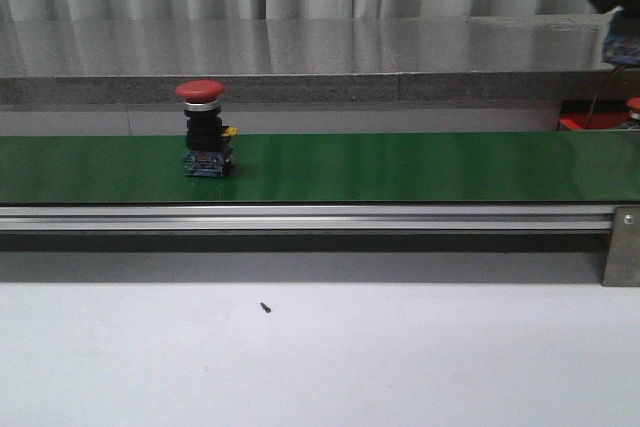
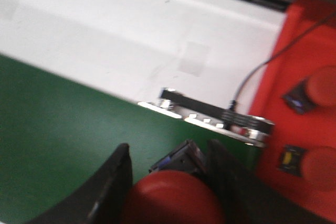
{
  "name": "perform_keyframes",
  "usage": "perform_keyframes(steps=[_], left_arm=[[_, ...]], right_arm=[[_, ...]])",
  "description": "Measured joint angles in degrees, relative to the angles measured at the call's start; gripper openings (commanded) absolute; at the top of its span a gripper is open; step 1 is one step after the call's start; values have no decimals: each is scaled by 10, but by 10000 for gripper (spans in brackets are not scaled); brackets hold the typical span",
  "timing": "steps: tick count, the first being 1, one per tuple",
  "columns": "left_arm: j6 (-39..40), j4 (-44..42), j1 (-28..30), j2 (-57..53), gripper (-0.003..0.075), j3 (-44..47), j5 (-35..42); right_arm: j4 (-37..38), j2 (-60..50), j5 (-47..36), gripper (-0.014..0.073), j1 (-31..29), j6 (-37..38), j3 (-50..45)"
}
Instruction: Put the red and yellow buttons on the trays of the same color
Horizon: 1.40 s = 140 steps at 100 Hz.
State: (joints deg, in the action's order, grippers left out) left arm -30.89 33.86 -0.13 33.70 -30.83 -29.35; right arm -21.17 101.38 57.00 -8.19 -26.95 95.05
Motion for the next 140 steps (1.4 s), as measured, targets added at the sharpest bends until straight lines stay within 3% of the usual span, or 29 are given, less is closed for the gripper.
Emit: perform_keyframes(steps=[22, 38, 95, 104, 121, 128, 140], left_arm=[[0, 0, 0, 0, -20, 0, 0], [0, 0, 0, 0, -20, 0, 0], [0, 0, 0, 0, -20, 0, 0], [0, 0, 0, 0, -20, 0, 0], [0, 0, 0, 0, -20, 0, 0], [0, 0, 0, 0, -20, 0, 0], [-1, 1, 0, 0, -20, 0, 0]], right_arm=[[3, 17, 0, 125, -111, 1, 33], [4, 67, -4, 125, -157, 1, 56], [4, 251, -45, 130, -183, 1, 97], [3, 254, -46, 219, -183, 1, 100], [3, 254, -44, 571, -183, 1, 108], [3, 254, -33, 622, -183, 1, 120], [3, 249, -9, 618, -183, 2, 153]])
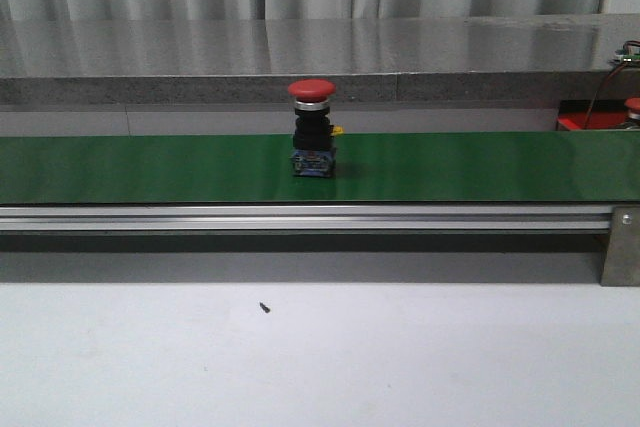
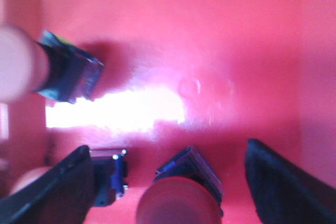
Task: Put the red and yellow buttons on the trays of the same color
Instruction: 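Lower the right gripper onto the second red button and close it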
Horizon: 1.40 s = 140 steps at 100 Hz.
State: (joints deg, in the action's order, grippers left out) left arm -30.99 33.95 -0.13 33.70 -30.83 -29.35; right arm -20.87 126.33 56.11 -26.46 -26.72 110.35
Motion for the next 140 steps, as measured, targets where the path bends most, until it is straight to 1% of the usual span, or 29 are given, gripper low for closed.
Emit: perform_keyframes(steps=[19, 35, 46, 58, 71, 84, 98, 119, 140], left_arm=[[0, 0, 0, 0, -20, 1, 0], [0, 0, 0, 0, -20, 1, 0], [0, 0, 0, -1, -20, 1, 0], [0, 0, 0, -1, -20, 1, 0], [0, 0, 0, -1, -20, 1, 0], [0, 0, 0, -1, -20, 1, 0], [0, 0, 0, -1, -20, 1, 0], [0, 0, 0, -1, -20, 1, 0], [0, 0, 0, -1, -20, 1, 0]], right_arm=[[0, -39, 57, 618, 0, 0, 42], [-1, -85, 121, 618, 9, 0, 47], [-1, -108, 142, 618, 26, -2, 47], [-1, -142, 142, 618, 61, -7, 23], [-1, -185, 135, 618, 114, -16, -40], [-1, -229, 101, 618, 172, -30, -117], [-1, -251, 70, 618, 227, -35, -178], [-1, -253, 46, 618, 289, -37, -215], [-1, -253, 39, 618, 337, -37, -215]])
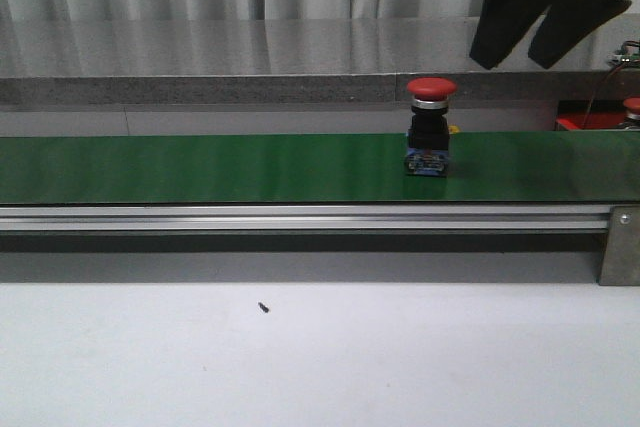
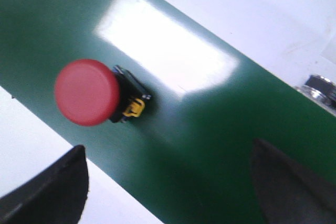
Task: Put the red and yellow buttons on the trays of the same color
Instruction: 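Lower the right gripper onto the second red button and close it, then lower the second red button onto the red tray and open the right gripper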
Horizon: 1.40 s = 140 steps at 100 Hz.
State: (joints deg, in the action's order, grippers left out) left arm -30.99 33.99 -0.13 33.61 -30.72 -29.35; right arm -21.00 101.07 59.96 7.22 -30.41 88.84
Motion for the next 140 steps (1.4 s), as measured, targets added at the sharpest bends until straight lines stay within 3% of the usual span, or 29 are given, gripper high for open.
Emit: perform_keyframes(steps=[55, 64, 91, 115, 140], left_arm=[[0, 0, 0, 0, -20, 0, 0], [0, 0, 0, 0, -20, 0, 0], [0, 0, 0, 0, -20, 0, 0], [0, 0, 0, 0, -20, 0, 0], [0, 0, 0, 0, -20, 0, 0]], right_arm=[[11, 31, -20, 610, 29, 0, 0], [25, 43, -20, 536, 29, 5, 0], [57, 61, -4, 120, 29, 20, 1], [63, 61, 31, 87, 11, 20, 48], [74, 61, 40, 83, -85, 25, 145]])
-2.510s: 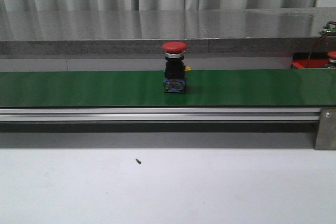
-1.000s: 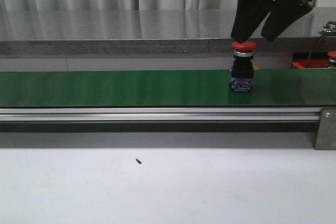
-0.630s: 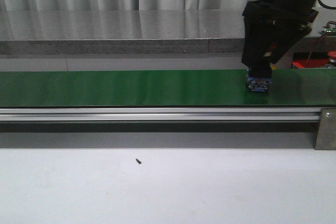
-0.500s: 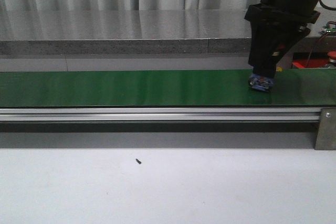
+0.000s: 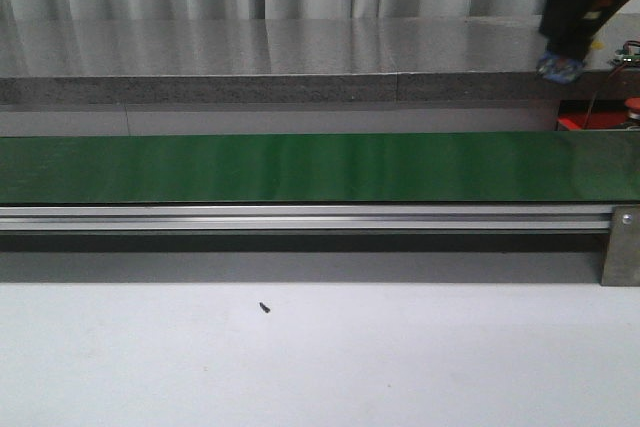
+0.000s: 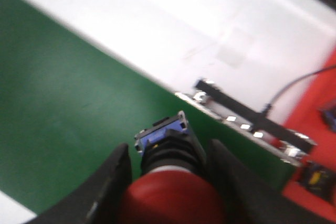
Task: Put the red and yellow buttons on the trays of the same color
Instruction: 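Lower the second red button onto the red tray and open the right gripper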
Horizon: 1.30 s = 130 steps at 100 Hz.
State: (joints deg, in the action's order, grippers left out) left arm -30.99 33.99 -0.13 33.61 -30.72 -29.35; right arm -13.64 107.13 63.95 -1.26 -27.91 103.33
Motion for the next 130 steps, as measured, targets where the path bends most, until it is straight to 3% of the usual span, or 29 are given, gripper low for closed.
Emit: perform_keyframes(steps=[27, 44, 91, 130], left_arm=[[0, 0, 0, 0, -20, 0, 0], [0, 0, 0, 0, -20, 0, 0], [0, 0, 0, 0, -20, 0, 0], [0, 0, 0, 0, -20, 0, 0]], right_arm=[[14, 12, -54, 83, -123, 5, 61], [15, 61, -55, 83, -163, 5, 101], [25, 244, -16, 83, -176, 10, 247], [52, 283, -7, 83, -176, 10, 256]])
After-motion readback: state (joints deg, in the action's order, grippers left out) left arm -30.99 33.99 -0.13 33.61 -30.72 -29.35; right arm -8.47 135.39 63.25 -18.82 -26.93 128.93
